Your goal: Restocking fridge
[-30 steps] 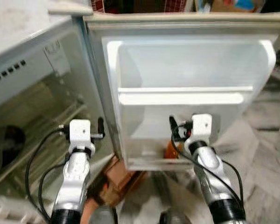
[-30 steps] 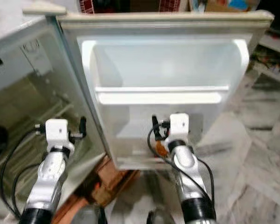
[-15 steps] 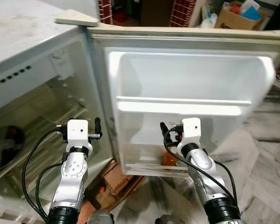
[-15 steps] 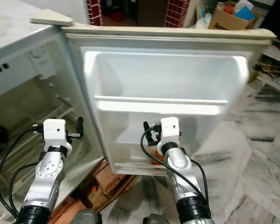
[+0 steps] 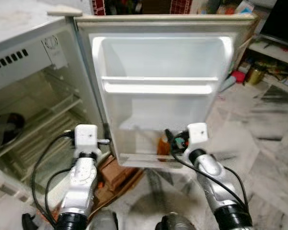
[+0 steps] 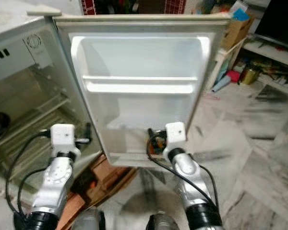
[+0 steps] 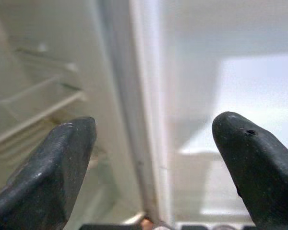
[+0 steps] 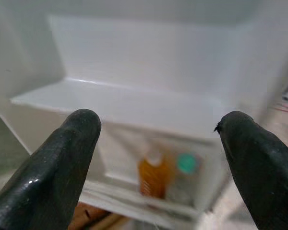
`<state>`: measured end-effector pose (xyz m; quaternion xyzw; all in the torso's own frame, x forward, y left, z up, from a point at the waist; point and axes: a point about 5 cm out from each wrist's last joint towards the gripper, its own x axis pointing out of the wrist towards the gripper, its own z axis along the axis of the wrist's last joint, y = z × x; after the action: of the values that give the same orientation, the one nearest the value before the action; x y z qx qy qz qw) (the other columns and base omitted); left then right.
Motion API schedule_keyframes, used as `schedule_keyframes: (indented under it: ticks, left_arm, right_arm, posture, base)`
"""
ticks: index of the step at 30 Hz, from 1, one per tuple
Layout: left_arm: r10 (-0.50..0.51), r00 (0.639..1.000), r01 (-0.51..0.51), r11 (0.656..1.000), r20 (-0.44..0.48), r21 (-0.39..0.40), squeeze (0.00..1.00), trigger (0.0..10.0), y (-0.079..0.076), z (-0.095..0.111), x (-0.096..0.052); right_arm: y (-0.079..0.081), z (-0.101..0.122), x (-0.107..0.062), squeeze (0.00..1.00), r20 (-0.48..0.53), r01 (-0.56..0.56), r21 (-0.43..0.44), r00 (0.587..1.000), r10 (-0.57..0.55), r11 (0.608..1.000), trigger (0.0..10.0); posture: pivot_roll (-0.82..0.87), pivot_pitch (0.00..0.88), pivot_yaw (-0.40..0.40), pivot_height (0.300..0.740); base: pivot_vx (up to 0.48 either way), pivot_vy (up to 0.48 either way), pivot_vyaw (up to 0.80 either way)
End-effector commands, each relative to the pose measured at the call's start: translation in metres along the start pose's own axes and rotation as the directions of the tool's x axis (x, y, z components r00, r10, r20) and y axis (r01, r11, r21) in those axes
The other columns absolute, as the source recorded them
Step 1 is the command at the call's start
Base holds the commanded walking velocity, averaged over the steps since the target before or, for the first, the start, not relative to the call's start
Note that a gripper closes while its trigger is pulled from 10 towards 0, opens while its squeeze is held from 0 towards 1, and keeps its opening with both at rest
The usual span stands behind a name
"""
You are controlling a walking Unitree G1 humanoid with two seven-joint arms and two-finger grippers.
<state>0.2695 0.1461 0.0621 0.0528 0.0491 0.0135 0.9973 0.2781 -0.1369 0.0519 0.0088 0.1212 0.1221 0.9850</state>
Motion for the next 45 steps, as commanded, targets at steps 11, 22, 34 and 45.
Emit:
schedule_keyframes:
  ticks: [11,22,34,45]
  left_arm:
    - [-0.027,1.000,0.027,0.999,-0.004,0.037,0.00,10.0,0.008,0.000,0.001]
    - [-0.029,1.000,0.029,0.999,-0.007,0.034,0.00,10.0,0.008,0.000,0.003]
    - [-0.032,0.999,0.032,0.999,-0.010,0.034,0.00,10.0,0.008,-0.001,0.001]
    - [-0.031,0.999,0.032,0.999,-0.015,0.040,0.00,10.0,0.009,-0.003,0.001]
  right_arm:
    - [0.008,0.018,0.004,0.00,0.106,-0.042,0.015,0.994,0.041,0.999,10.0]
    - [0.009,0.022,0.005,0.00,0.139,-0.057,-0.003,0.989,0.057,0.998,10.0]
    - [0.008,0.026,0.009,0.00,0.164,-0.007,-0.015,0.986,0.009,1.000,10.0]
    - [0.009,0.029,0.008,0.00,0.187,-0.043,-0.042,0.981,0.050,0.998,10.0]
  posture:
    - [-0.02,0.000,-0.008,0.740]
    - [-0.02,0.000,-0.012,0.740]
    - [-0.01,0.000,-0.014,0.740]
    - [-0.01,0.000,-0.019,0.740]
  base:
    - [0.000,-0.300,0.00]
    - [0.000,-0.459,0.22]
    - [0.000,-0.431,0.28]
    - [0.000,-0.334,0.45]
